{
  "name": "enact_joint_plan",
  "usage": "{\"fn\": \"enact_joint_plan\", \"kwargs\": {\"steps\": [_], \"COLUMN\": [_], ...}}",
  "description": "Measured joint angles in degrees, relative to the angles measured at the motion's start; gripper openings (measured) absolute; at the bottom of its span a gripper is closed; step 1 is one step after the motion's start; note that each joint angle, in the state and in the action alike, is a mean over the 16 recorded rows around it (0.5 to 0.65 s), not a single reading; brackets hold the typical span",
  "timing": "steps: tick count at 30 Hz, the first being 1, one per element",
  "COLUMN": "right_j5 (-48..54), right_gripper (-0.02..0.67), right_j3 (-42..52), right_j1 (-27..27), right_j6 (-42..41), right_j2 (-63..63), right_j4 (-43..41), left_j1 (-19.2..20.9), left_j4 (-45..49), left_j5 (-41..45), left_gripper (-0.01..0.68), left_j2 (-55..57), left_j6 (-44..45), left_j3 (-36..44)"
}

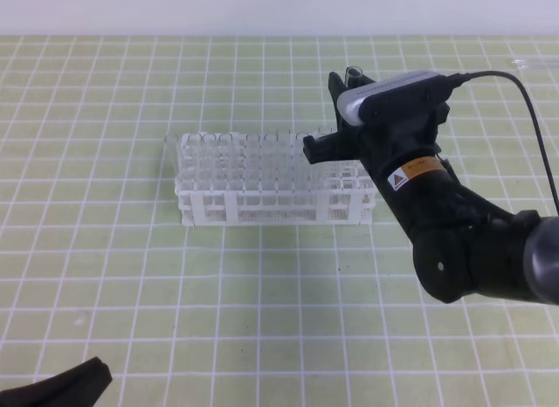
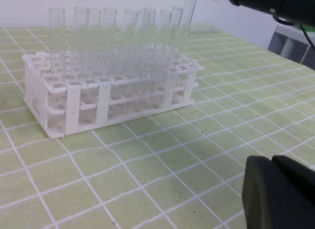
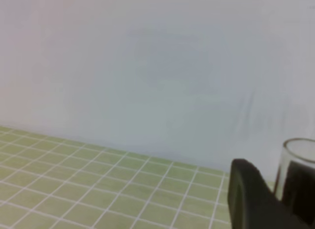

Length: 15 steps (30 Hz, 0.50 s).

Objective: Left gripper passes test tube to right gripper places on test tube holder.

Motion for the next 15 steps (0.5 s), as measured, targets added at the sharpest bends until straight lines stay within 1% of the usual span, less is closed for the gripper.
{"fn": "enact_joint_plan", "kwargs": {"steps": [15], "right_j5": [-0.2], "right_gripper": [0.089], "right_j3": [0.0], "right_j1": [0.0], "right_j6": [2.5], "right_j2": [2.1], "right_j4": [-2.7], "left_j1": [0.0], "left_j4": [0.3], "left_j5": [0.3], "left_gripper": [-0.002], "left_j2": [0.1], "left_j6": [0.1], "left_j3": [0.2]}}
